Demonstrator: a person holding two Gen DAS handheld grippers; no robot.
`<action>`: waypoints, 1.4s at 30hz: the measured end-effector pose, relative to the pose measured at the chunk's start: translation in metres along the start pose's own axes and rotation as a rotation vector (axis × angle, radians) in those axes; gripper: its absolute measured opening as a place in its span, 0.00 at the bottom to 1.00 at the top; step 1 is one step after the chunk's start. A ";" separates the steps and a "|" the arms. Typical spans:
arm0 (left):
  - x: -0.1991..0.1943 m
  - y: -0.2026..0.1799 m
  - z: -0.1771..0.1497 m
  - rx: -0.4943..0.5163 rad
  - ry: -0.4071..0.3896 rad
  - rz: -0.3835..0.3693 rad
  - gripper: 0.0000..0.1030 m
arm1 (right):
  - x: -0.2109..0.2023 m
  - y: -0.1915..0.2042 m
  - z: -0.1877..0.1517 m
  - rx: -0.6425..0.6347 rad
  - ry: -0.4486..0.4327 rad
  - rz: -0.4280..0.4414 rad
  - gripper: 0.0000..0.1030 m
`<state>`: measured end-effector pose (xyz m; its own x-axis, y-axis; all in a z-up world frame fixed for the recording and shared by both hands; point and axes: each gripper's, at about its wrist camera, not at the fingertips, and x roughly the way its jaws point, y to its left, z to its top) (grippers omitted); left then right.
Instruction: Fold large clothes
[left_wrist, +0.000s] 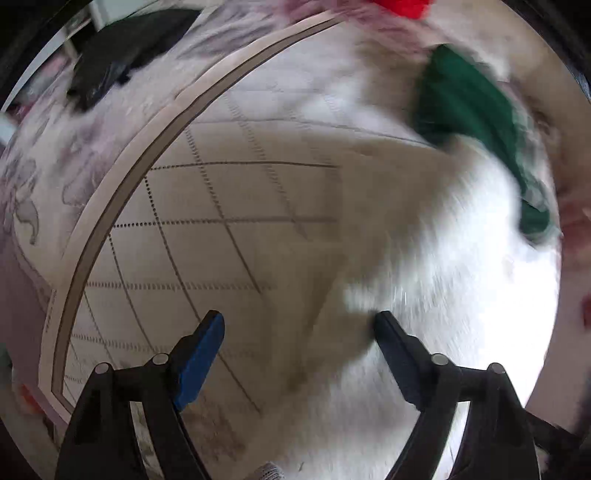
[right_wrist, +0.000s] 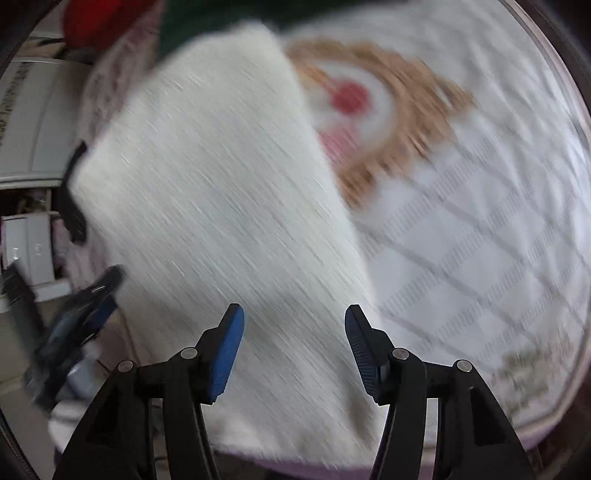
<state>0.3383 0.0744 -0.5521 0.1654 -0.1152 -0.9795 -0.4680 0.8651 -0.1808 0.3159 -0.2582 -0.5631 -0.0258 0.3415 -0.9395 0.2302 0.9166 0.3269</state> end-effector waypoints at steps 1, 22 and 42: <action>0.014 0.010 0.011 -0.042 0.030 -0.004 0.82 | 0.000 0.010 0.013 -0.012 -0.017 0.009 0.58; -0.043 0.044 0.017 -0.049 0.000 -0.053 0.82 | 0.060 0.182 0.109 -0.299 0.060 0.079 0.45; -0.076 0.092 -0.099 -0.060 0.136 -0.115 0.80 | 0.009 0.107 -0.030 -0.211 0.150 -0.025 0.58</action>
<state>0.1966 0.1142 -0.5026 0.1041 -0.2802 -0.9543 -0.5041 0.8122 -0.2935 0.3115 -0.1506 -0.5331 -0.1770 0.3306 -0.9270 0.0203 0.9429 0.3324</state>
